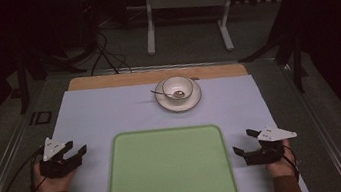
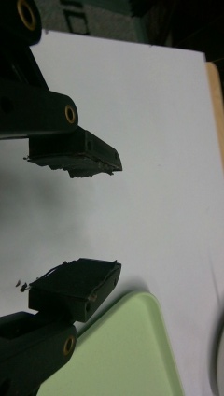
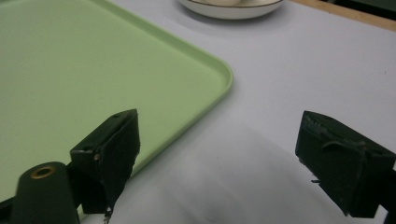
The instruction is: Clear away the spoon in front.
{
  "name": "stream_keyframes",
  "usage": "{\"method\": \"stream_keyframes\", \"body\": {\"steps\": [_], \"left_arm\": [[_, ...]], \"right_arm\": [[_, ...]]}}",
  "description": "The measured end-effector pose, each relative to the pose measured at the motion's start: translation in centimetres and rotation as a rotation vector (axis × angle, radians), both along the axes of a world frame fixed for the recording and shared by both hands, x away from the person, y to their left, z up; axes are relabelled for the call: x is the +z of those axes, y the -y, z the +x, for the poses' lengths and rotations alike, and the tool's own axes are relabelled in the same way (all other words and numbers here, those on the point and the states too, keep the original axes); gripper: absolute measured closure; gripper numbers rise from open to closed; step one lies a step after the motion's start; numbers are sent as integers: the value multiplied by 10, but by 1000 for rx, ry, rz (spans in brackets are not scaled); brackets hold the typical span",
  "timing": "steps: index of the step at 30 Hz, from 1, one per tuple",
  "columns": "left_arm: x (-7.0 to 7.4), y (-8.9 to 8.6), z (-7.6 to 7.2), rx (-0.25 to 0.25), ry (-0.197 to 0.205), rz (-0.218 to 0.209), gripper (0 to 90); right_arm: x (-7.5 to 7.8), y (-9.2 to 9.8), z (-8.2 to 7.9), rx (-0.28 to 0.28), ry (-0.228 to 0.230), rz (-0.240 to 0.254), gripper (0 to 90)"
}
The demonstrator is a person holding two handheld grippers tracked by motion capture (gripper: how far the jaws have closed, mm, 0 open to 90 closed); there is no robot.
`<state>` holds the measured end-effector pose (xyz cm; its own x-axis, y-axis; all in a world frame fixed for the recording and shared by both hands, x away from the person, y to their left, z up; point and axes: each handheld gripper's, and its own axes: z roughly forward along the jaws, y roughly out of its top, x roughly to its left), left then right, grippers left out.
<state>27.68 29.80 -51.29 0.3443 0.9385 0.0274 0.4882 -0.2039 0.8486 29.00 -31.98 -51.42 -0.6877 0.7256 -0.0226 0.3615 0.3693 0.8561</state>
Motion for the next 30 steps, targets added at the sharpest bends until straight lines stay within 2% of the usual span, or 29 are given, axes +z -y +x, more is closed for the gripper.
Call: {"method": "stream_keyframes", "body": {"steps": [5,6,8,10,11,12,15,16,20,24,27,30], "left_arm": [[2,7,1,-36,4,5,446],[2,7,1,-36,4,5,439],[5,9,0,-32,28,0,431],[5,9,0,-32,28,0,429],[8,11,-1,-37,36,-30,427],[9,12,-1,-41,39,-40,426],[15,18,-1,-53,33,-55,425],[18,21,-1,-66,36,-70,427],[29,34,0,-105,59,-81,442],[37,47,7,-138,71,-82,442],[40,58,15,-164,74,-107,440],[42,70,23,-189,72,-102,432]], "right_arm": [[0,1,0,-14,9,0,137],[0,1,0,-14,9,0,137],[0,2,0,-17,14,3,136],[1,2,0,-15,17,3,136],[1,2,0,-13,20,5,136],[1,3,0,-16,21,8,136],[2,4,-1,-21,26,15,137],[2,4,-1,-21,27,16,136],[2,4,-1,-24,27,20,136],[2,4,-2,-27,27,20,137],[2,4,-2,-28,29,21,137],[2,5,-2,-31,28,25,137]]}}
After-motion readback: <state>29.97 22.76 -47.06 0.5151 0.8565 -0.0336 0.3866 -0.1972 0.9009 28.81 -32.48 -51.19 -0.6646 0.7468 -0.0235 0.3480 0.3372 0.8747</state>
